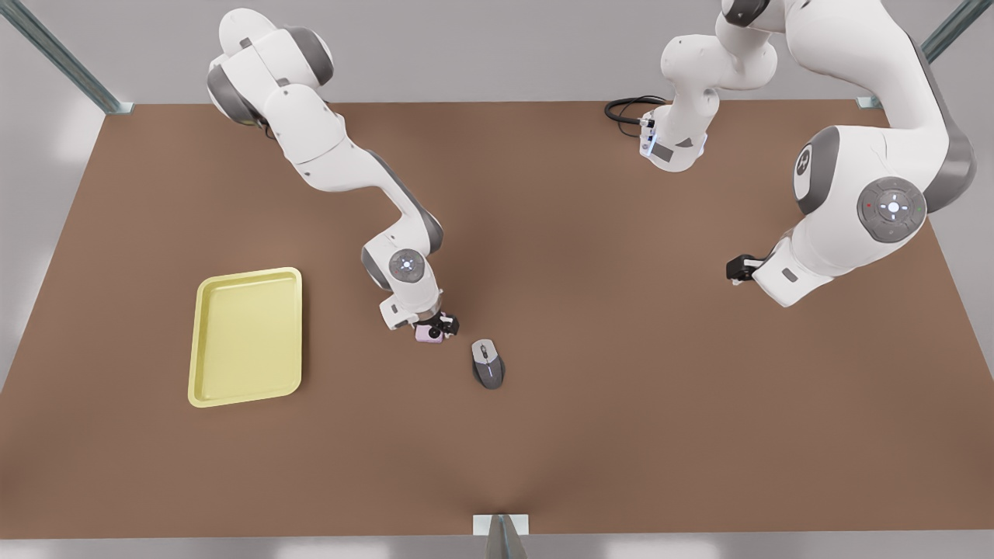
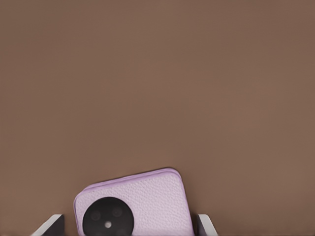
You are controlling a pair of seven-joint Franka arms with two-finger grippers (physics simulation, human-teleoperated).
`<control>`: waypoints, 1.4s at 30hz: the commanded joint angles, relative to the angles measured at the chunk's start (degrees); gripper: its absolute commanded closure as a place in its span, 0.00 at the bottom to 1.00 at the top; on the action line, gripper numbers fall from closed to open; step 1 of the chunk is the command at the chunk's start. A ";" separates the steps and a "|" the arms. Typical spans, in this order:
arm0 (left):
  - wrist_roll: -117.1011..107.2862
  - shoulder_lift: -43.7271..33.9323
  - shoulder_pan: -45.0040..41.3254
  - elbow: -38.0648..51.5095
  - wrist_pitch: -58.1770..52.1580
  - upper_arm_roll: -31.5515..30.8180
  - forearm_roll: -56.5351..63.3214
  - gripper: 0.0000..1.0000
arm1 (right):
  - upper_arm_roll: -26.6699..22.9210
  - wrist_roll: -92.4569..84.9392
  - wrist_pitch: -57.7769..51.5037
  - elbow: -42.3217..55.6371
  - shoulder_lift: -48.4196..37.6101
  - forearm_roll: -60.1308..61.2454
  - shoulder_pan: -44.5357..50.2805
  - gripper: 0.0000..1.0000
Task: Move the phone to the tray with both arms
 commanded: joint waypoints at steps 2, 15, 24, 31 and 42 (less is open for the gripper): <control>1.96 -0.03 0.00 0.03 -0.03 0.00 0.04 0.00 | 0.04 1.43 0.20 -0.13 -0.12 -0.01 -0.06 0.00; 1.96 -0.03 0.00 0.03 -0.03 0.00 0.13 0.00 | -0.05 0.29 -0.24 0.14 -0.12 -0.01 -0.15 0.19; 1.87 -0.12 0.00 0.11 -0.12 0.00 -0.04 0.00 | -1.72 -6.92 -5.34 -1.00 -4.51 0.25 -1.20 0.19; 1.35 -0.21 0.00 0.20 -0.30 0.00 -0.05 0.00 | -1.99 -19.92 -5.34 -7.94 -10.05 0.25 -7.97 0.19; -0.06 -0.12 -0.97 0.20 -0.30 -0.18 -0.05 0.00 | -1.99 -53.58 -5.34 -20.17 -19.81 0.25 -29.59 0.19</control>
